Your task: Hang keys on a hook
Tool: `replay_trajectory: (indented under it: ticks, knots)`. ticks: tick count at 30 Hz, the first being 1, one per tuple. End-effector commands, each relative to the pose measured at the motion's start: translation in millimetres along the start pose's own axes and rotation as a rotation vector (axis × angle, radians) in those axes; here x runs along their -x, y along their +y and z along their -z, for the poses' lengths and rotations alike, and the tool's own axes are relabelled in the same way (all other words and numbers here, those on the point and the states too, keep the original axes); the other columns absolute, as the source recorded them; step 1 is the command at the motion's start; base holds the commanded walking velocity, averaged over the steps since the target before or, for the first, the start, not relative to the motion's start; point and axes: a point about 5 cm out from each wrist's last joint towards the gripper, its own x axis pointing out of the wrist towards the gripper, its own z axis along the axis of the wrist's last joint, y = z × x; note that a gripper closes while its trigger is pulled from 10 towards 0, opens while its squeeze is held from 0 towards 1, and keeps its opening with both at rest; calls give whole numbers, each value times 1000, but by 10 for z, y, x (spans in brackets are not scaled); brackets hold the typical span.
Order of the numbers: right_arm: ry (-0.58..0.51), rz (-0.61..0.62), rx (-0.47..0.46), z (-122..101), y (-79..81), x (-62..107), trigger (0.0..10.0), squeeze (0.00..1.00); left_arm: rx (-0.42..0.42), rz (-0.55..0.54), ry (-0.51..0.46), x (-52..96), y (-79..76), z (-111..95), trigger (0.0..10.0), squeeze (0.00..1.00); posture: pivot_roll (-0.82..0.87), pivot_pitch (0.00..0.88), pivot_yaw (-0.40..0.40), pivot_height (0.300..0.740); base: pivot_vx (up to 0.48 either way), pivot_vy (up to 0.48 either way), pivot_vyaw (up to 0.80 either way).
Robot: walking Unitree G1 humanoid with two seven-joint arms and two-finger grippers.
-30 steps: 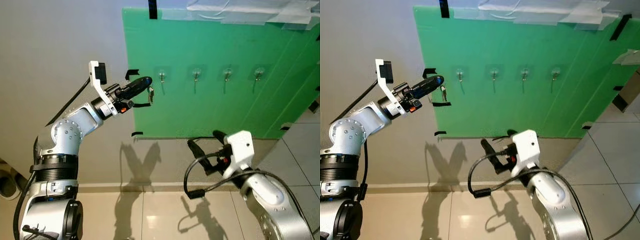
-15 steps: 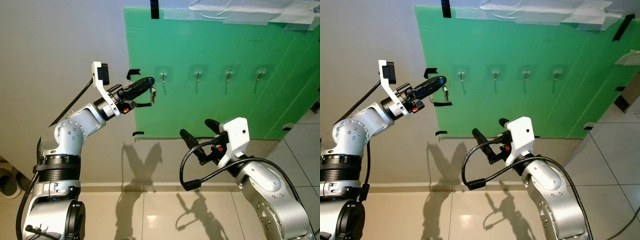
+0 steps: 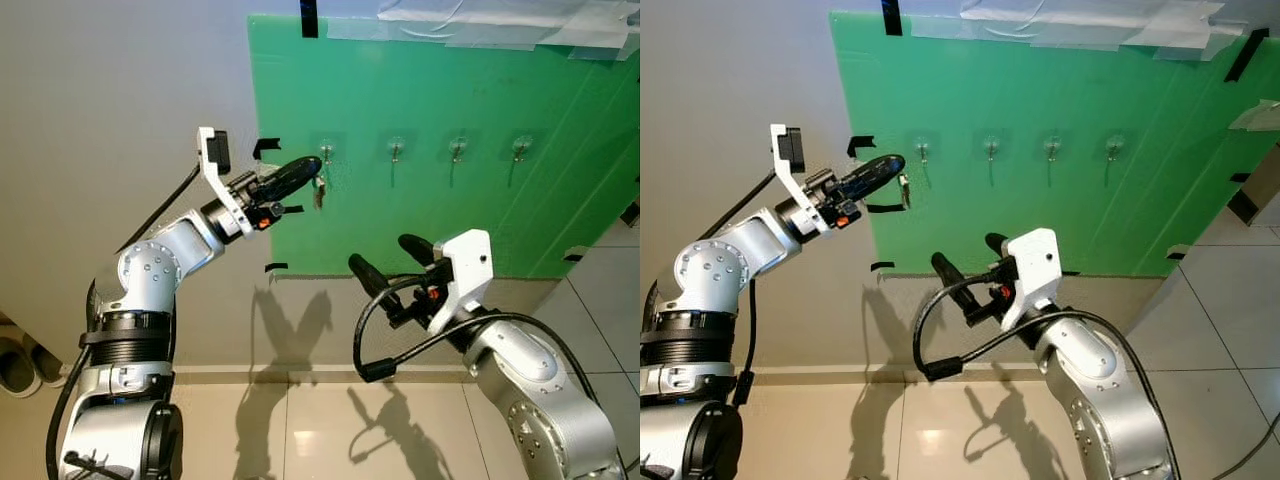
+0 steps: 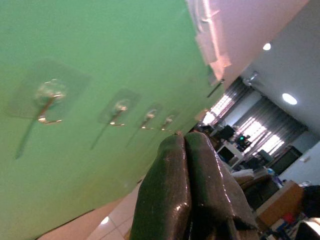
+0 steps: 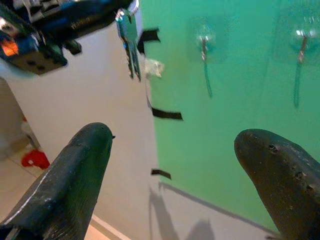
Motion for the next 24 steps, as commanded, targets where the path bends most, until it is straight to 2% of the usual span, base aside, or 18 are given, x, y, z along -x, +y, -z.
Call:
replay_trajectory:
  ticks: [1,6,12,20,24]
  knots:
    - [-26,-28,-21,-82,43,3,10000,1000,-13,22,-7,-28,-72,-67,10000,0,-125,0,55,740,0,0,0]
    - [-62,-86,-47,-204,132,-24,10000,1000,-19,23,-6,-37,-113,-90,10000,0,-122,0,54,740,0,0,0]
    - [-92,-130,-99,-287,158,-93,10000,1000,-19,23,2,-67,-123,-48,10000,0,-118,0,50,740,0,0,0]
    - [-68,-153,-96,-273,185,-151,10000,1000,-31,15,20,-89,-120,5,10000,0,-111,0,43,740,0,0,0]
    - [-20,-130,-18,-202,162,-146,10000,1000,-60,-9,32,-70,-72,18,10000,0,-111,0,41,740,0,0,0]
